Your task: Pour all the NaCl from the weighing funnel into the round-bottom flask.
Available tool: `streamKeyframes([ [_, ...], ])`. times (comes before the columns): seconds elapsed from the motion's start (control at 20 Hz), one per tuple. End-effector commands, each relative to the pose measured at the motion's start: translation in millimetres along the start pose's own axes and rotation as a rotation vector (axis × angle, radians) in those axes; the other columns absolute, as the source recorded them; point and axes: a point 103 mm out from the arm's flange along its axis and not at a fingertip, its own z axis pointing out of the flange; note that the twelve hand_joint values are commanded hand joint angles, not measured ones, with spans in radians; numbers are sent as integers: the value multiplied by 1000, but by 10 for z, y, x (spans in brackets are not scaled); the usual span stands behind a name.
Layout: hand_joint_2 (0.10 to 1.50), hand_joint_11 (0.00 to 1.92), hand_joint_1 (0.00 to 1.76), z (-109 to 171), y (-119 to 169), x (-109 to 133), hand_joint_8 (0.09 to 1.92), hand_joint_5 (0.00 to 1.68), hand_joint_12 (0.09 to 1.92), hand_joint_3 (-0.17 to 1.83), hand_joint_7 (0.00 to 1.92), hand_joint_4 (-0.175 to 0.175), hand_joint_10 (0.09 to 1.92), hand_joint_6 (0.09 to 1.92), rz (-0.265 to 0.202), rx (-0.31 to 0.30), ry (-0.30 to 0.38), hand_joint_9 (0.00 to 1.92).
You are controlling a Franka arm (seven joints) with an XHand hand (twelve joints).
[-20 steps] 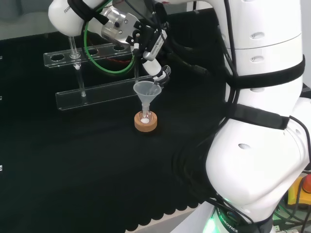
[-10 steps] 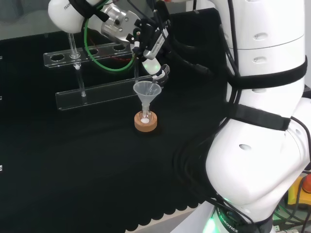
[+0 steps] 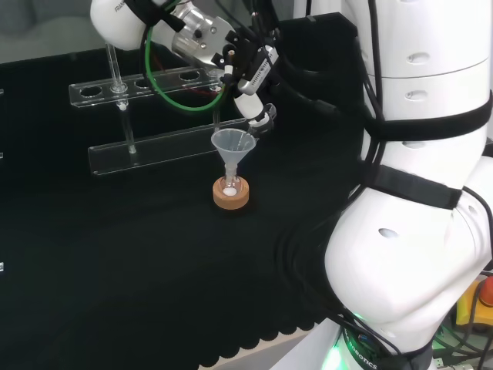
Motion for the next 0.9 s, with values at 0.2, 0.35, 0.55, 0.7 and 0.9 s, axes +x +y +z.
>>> streamKeyframes([
  [0.2, 674, 325, 1084, 133, 56, -116, 620, 1137, 1324, 739, 409, 175, 549, 947, -21, -53, 59, 678],
  [0.35, 675, 328, 1083, 189, 80, -160, 620, 1136, 1324, 739, 409, 175, 551, 949, -28, -81, 83, 682],
  [0.55, 677, 333, 1082, 261, 95, -226, 619, 1133, 1325, 738, 409, 175, 553, 953, -42, -138, 133, 686],
  [0.7, 678, 335, 1081, 314, 109, -266, 619, 1131, 1324, 738, 409, 175, 553, 956, -55, -180, 169, 689],
  [0.9, 679, 336, 1081, 355, 105, -296, 619, 1129, 1323, 737, 410, 175, 554, 959, -68, -237, 207, 692],
])
